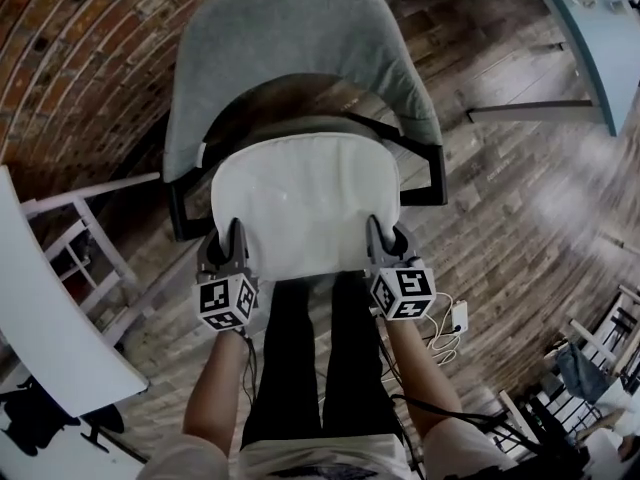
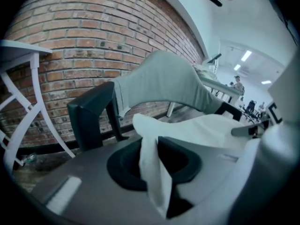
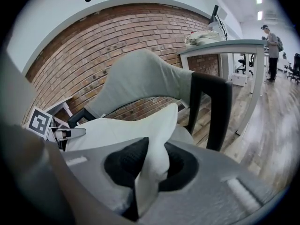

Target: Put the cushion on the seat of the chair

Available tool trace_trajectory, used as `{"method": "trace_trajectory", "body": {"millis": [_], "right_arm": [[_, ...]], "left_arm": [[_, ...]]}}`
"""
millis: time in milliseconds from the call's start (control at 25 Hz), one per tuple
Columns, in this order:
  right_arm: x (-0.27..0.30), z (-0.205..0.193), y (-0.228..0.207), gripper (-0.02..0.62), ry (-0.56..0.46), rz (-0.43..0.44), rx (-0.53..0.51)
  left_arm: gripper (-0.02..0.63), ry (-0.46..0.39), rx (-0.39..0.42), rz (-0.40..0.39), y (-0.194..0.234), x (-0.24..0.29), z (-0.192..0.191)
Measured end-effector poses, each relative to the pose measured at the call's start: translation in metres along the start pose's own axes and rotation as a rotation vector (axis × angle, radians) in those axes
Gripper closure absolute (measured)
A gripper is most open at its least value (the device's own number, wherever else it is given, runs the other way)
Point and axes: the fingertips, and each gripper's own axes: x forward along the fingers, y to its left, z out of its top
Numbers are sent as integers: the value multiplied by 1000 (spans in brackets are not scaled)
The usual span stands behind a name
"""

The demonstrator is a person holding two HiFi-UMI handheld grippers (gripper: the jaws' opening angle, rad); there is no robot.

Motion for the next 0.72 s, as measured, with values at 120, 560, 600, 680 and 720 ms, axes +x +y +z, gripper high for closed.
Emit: {"method": "trace_trajectory", "body": {"millis": [120, 560, 600, 680, 720], "right_arm": [[8, -10, -3, 540, 11, 6, -11], [30, -32, -16, 538, 24, 8, -15], [31, -34, -18, 538, 26, 6, -10], [34, -39, -23, 538, 31, 3, 0], [36, -41, -25, 538, 34, 3, 5]], "left_arm": [[541, 6, -1, 7, 1, 6, -12], [540, 14, 12, 31, 14, 27, -40], [540, 20, 13, 34, 16, 29, -43], [538, 30, 14, 40, 19, 31, -48], [538, 33, 13, 43, 21, 33, -50]]}}
